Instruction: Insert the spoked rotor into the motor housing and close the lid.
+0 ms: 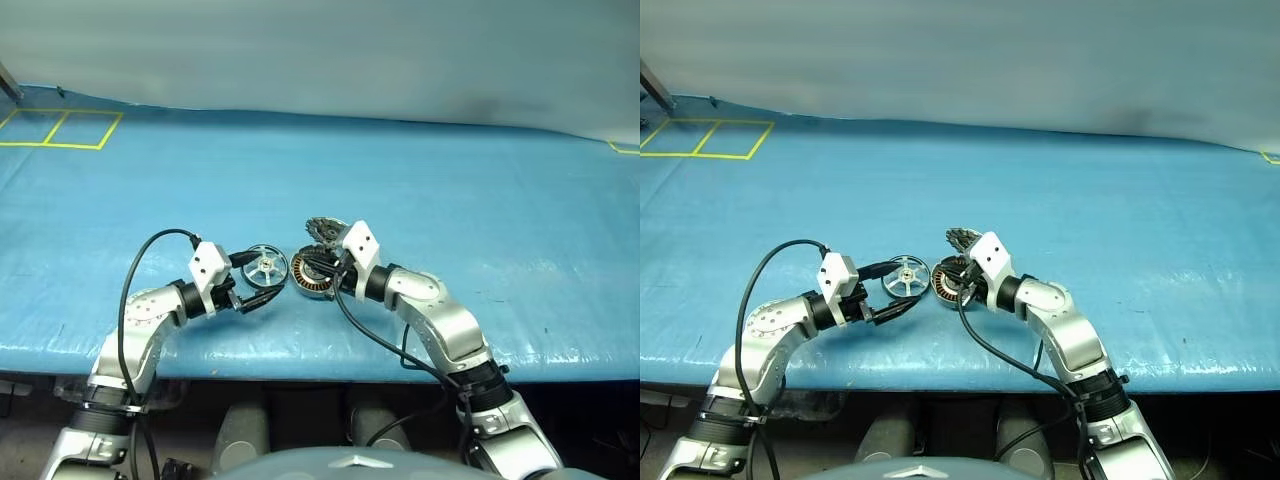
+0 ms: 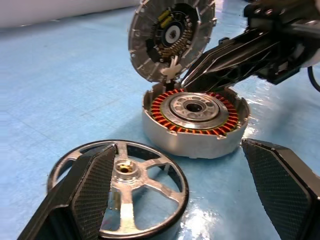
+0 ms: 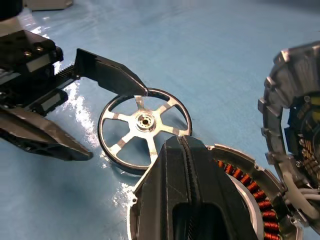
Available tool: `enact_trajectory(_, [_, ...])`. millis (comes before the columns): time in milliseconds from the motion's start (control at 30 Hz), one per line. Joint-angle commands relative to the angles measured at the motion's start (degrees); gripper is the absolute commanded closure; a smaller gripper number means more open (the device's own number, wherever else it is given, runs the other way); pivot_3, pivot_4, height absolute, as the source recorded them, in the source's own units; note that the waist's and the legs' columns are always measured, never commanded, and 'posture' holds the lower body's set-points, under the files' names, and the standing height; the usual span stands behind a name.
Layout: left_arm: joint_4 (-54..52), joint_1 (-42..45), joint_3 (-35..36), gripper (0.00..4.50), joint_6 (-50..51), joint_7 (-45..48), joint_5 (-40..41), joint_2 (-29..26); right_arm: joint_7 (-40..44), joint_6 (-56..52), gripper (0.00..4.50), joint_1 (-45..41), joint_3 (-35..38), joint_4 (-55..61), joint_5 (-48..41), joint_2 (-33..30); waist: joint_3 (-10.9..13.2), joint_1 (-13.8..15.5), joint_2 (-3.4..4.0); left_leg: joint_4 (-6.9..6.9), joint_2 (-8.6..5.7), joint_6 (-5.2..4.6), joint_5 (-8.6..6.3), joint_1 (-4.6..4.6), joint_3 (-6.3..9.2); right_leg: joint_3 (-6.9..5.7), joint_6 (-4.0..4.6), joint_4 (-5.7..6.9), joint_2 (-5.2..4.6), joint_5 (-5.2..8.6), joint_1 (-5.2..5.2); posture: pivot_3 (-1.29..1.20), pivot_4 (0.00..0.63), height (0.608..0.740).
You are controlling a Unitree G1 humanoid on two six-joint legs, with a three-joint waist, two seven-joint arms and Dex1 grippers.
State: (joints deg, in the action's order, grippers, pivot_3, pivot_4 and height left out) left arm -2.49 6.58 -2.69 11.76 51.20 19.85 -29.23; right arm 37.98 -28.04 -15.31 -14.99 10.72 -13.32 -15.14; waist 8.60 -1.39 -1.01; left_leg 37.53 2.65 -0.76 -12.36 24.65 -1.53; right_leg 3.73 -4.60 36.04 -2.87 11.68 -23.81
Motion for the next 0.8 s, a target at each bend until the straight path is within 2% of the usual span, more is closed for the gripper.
enact_trajectory(33, [-2.19, 2.78, 1.72, 0.06, 2.90, -0.60, 0.93, -1.37, 0.17, -0.72, 4.47, 1.72, 0.31, 6.19, -1.19, -1.19, 0.00, 0.10, -0.01, 0.00, 0.00, 0.00, 0.00, 0.00, 0.00, 0.00, 0.00, 0.00, 0.00, 0.00, 0.00, 0.00, 0.150, 0.740])
enact_trajectory(233, [-1.01, 7.29, 0.79, 0.06, 5.34, 1.12, -0.75, -5.00, -0.59, -1.77, 4.47, 5.92, -0.20, 12.37, -1.73, -3.33, 0.01, -0.04, -0.01, 0.00, 0.00, 0.00, 0.00, -0.01, -0.01, 0.00, -0.07, -0.01, 0.00, 0.04, -0.01, 0.00, 0.150, 0.740])
enact_trajectory(333, [-0.63, 10.38, -1.19, 0.66, 6.48, 4.64, -2.43, -8.51, -1.53, -2.18, 4.50, 8.06, -0.09, 14.21, -1.69, -3.84, 0.02, -0.03, -0.03, 0.00, 0.00, 0.00, 0.00, 0.00, -0.02, 0.00, -0.07, -0.01, 0.00, 0.04, -0.02, 0.00, 0.150, 0.740])
enact_trajectory(467, [0.24, 18.18, -7.01, 1.95, 5.11, 11.70, -8.49, -15.01, -2.10, -2.64, 4.50, 9.52, 0.00, 15.26, -1.77, -4.34, 0.06, 0.11, -0.08, -0.01, 0.00, 0.01, 0.00, 0.04, -0.03, 0.00, -0.08, -0.02, 0.00, 0.06, -0.05, 0.00, 0.150, 0.740])
enact_trajectory(600, [4.97, 29.35, -14.85, 1.95, -1.64, 20.60, -17.93, -20.43, -1.63, -3.47, 4.50, 9.54, -0.03, 15.69, -1.75, -5.92, 0.08, 0.22, -0.09, 0.00, -0.01, 0.02, 0.01, 0.05, -0.07, 0.01, -0.11, -0.05, 0.00, 0.08, -0.05, 0.00, 0.150, 0.740])
enact_trajectory(700, [9.32, 39.03, -20.32, 1.95, -6.61, 26.55, -23.61, -20.31, 0.54, -5.46, 4.50, 10.33, -0.46, 17.73, -2.69, -8.98, 0.10, 0.57, -0.10, -0.01, -0.02, 0.01, 0.00, 0.11, -0.09, 0.02, -0.10, -0.08, 0.00, 0.08, -0.09, 0.00, 0.150, 0.740])
enact_trajectory(800, [12.76, 44.50, -24.81, 1.95, -11.39, 30.85, -28.24, -19.32, 2.04, -6.78, 4.50, 10.80, -0.98, 19.16, -3.21, -11.63, 0.10, 0.73, -0.10, -0.03, -0.04, -0.02, -0.02, 0.18, -0.09, 0.04, -0.06, -0.09, 0.00, 0.08, -0.14, 0.00, 0.150, 0.740])
